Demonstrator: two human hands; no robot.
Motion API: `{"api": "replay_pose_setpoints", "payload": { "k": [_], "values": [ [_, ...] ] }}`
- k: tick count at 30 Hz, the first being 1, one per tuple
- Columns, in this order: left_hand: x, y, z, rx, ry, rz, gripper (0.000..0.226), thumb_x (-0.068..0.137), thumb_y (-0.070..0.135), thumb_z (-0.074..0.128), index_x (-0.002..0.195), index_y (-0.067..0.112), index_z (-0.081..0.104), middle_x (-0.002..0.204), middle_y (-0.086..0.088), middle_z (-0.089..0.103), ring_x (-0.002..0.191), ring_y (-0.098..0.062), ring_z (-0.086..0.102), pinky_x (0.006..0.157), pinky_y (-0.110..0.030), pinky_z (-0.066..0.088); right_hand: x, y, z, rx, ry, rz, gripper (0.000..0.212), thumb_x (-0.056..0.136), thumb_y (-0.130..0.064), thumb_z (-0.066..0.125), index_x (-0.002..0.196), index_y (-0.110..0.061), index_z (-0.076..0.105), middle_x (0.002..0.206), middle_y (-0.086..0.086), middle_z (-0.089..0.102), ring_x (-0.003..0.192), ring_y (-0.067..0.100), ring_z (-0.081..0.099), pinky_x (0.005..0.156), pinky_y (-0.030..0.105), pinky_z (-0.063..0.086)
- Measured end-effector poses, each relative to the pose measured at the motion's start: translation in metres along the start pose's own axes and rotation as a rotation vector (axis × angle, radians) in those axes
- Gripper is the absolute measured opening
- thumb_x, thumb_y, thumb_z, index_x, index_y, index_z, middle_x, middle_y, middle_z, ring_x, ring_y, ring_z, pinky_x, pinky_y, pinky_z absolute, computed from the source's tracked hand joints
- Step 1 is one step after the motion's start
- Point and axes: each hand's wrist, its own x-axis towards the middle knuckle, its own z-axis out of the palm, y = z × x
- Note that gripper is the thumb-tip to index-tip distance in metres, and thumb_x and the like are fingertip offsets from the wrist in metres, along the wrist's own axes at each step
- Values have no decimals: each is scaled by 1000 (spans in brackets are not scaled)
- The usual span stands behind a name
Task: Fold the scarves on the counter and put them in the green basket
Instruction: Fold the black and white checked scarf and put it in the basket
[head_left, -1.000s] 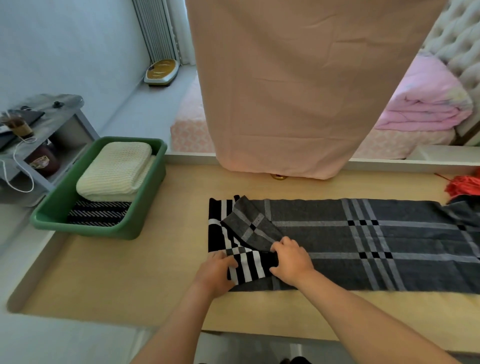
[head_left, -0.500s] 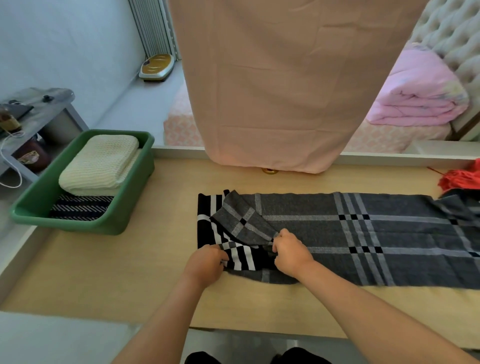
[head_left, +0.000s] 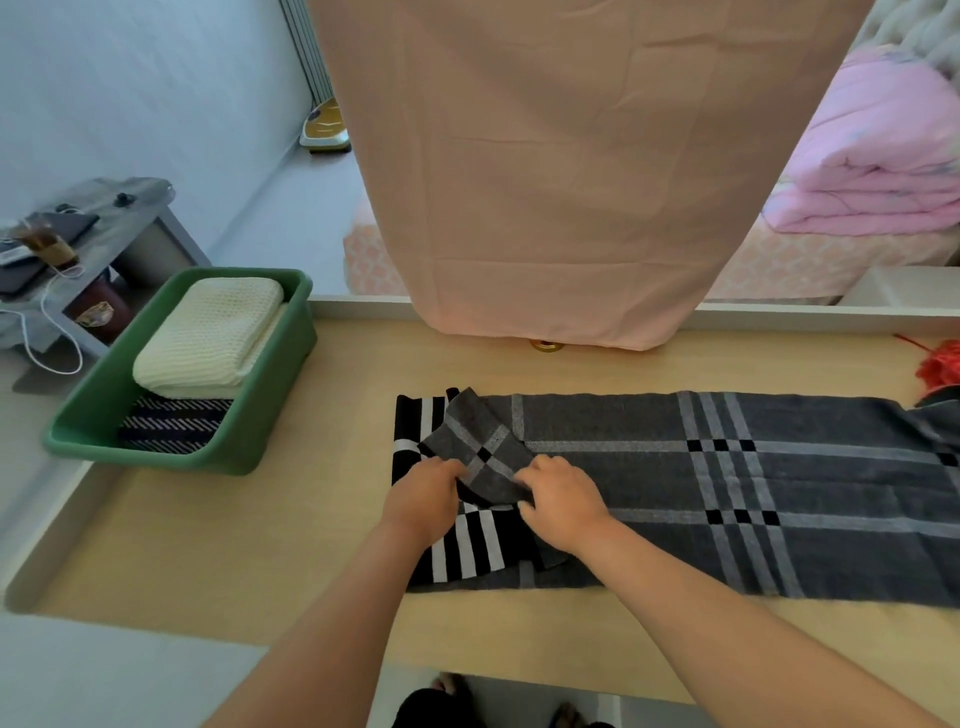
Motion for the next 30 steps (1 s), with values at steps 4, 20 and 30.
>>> {"api": "replay_pose_setpoints", "payload": {
  "k": [4, 20, 30],
  "values": [
    [23, -1, 3, 120, 3, 85, 49, 92, 14, 54, 138, 30, 50, 130, 1, 49, 119, -21, 47, 85, -38, 51, 16, -4, 8, -32, -14, 54, 31, 99, -24, 52, 128, -24, 62, 124, 0, 54, 116, 24, 48, 95, 37, 40],
    [109, 108, -8, -252, 87, 570, 51, 96, 12, 54, 144, 25, 43, 145, 6, 41, 117, -15, 53, 86, -27, 51, -5, 73, -50, 438, 50, 1049, 32, 99, -34, 37, 107, -13, 60, 107, 9, 60, 95, 28, 57, 80, 38, 48],
    [120, 24, 16, 8, -11, 293, 53, 99, 26, 50, 149, 23, 33, 152, 1, 33, 135, -20, 37, 107, -34, 39, 42, 85, -36, 10, 55, 727, 67, 93, -56, 47, 149, -22, 33, 140, 7, 43, 129, 29, 39, 105, 43, 36]
  ]
}}
